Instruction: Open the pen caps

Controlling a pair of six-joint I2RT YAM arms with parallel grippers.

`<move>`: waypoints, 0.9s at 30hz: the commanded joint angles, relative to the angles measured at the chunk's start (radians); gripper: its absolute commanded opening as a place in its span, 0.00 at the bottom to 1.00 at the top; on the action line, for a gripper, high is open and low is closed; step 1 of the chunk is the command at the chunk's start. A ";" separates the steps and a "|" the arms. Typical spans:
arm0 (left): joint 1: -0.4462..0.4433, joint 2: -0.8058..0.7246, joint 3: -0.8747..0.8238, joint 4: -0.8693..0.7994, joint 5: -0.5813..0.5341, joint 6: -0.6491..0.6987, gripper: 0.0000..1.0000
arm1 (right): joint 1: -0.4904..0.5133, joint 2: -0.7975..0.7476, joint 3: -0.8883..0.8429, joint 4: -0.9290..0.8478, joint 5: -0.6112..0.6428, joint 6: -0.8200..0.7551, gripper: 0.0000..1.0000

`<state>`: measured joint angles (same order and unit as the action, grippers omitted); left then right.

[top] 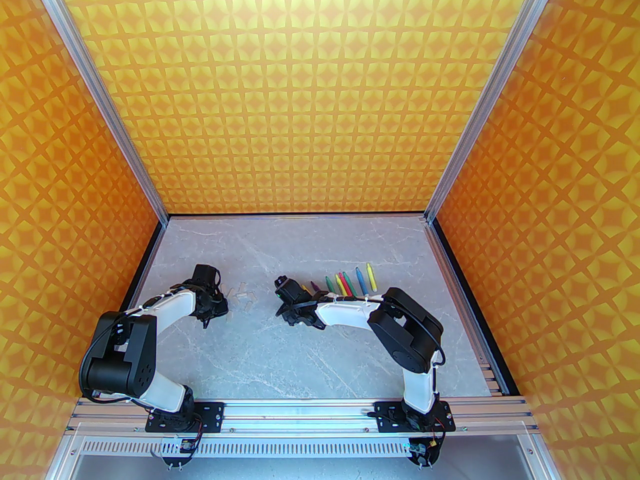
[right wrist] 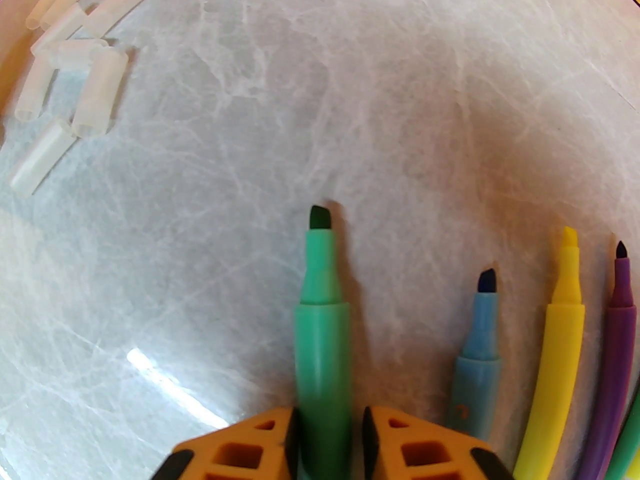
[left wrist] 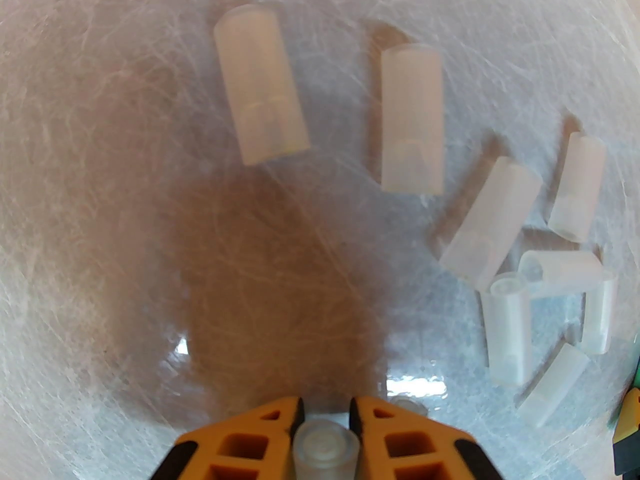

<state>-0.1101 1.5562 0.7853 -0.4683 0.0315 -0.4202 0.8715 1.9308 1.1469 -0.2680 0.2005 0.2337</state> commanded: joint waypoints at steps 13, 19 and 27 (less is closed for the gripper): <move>0.010 -0.064 0.037 -0.014 -0.020 0.027 0.28 | -0.013 -0.182 -0.003 -0.095 -0.015 -0.044 0.36; 0.010 -0.141 0.039 -0.012 -0.020 0.048 0.32 | -0.017 -0.326 -0.042 -0.076 -0.016 -0.071 0.45; 0.020 -0.258 0.032 0.079 -0.020 0.121 0.53 | -0.135 -0.536 -0.150 -0.044 0.065 -0.128 0.73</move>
<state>-0.1020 1.3441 0.8085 -0.4515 0.0311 -0.3428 0.7895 1.4548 1.0435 -0.3340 0.2123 0.1371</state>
